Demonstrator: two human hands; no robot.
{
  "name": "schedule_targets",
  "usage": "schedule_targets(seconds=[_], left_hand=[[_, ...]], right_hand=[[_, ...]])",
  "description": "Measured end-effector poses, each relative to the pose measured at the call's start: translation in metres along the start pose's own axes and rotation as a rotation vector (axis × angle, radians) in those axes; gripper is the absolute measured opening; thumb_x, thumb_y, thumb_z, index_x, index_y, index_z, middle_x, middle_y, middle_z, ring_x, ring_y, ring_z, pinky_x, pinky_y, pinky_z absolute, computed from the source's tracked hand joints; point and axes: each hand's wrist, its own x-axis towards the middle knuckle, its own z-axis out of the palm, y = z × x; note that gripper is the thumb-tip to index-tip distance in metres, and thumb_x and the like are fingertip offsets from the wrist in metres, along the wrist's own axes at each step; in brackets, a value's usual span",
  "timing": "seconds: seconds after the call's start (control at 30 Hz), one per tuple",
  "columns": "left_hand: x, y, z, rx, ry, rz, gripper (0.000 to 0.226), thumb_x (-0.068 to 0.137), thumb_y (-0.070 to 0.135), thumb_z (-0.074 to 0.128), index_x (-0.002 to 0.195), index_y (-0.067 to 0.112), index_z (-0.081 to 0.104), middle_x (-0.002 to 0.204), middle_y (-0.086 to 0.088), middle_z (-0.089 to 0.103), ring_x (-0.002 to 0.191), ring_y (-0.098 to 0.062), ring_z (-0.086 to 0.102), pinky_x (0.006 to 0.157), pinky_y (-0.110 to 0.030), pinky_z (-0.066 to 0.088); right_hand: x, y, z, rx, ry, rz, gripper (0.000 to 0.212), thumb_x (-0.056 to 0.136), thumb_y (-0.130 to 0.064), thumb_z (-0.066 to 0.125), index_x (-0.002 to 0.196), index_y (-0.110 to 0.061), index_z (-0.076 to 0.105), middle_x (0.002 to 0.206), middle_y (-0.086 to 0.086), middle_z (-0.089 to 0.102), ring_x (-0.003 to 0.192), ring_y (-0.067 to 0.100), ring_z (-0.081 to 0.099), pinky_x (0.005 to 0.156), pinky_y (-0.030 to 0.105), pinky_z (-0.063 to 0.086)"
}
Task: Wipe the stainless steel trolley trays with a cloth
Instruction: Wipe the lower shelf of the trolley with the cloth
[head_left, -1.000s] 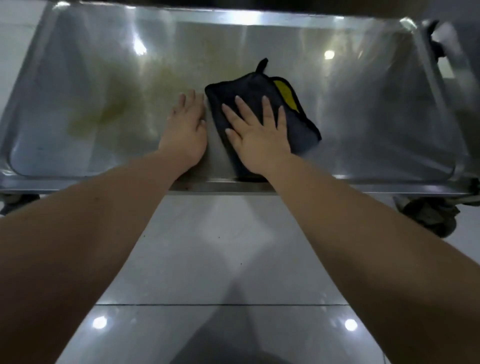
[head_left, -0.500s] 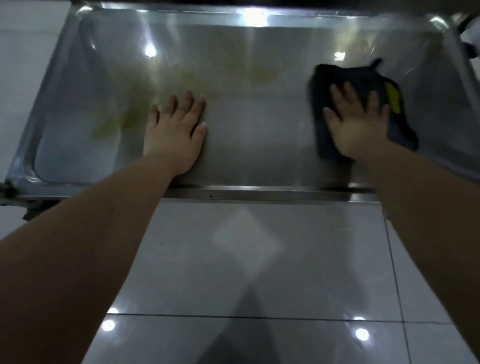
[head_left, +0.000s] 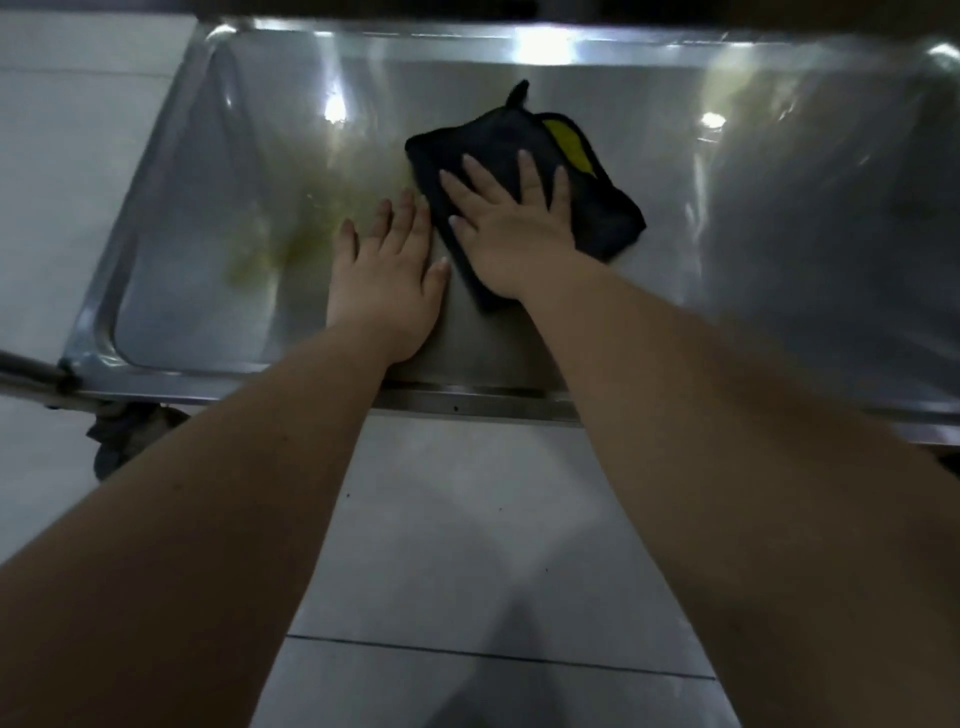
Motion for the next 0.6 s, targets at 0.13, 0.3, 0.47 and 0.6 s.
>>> schedule_targets(seconds=[0.13,0.3,0.47,0.6], left_hand=[[0.000,-0.001,0.001,-0.043,0.006,0.015,0.062,0.101,0.044,0.018,0.156,0.018,0.006,0.164,-0.003,0.004,0.150,-0.023,0.004,0.118,-0.049,0.001],[0.003,0.002,0.001,-0.037,0.014,0.002,0.061,0.101,0.043,0.019,0.156,0.018,0.008,0.164,-0.003,0.006,0.150,-0.024,0.005,0.118,-0.049,0.000],[0.002,0.004,0.001,-0.032,0.014,-0.001,0.061,0.102,0.041,0.020,0.156,0.017,0.009,0.164,-0.004,0.008,0.150,-0.026,0.007,0.118,-0.051,0.002],[0.000,0.002,-0.001,-0.140,0.044,0.007,0.059,0.103,0.039,0.015,0.156,0.017,0.003,0.164,-0.003,0.003,0.150,-0.022,0.002,0.118,-0.049,-0.001]], right_hand=[[-0.003,0.053,-0.007,0.010,0.066,0.104,0.052,0.101,-0.056,0.017,0.151,-0.049,0.008,0.162,-0.019,0.001,0.149,0.031,-0.006,0.116,0.053,-0.009],[-0.029,0.175,-0.023,0.083,0.069,0.588,0.054,0.099,-0.057,0.018,0.152,-0.047,0.008,0.163,-0.016,0.001,0.148,0.036,-0.005,0.116,0.058,-0.006],[-0.029,0.145,-0.013,0.077,0.115,0.676,0.055,0.100,-0.053,0.014,0.153,-0.044,0.005,0.163,-0.016,-0.002,0.147,0.039,-0.008,0.112,0.063,-0.010],[-0.023,0.055,-0.002,0.013,0.097,0.348,0.055,0.101,-0.050,0.014,0.153,-0.041,0.002,0.163,-0.012,-0.003,0.147,0.040,-0.008,0.112,0.065,-0.009]])
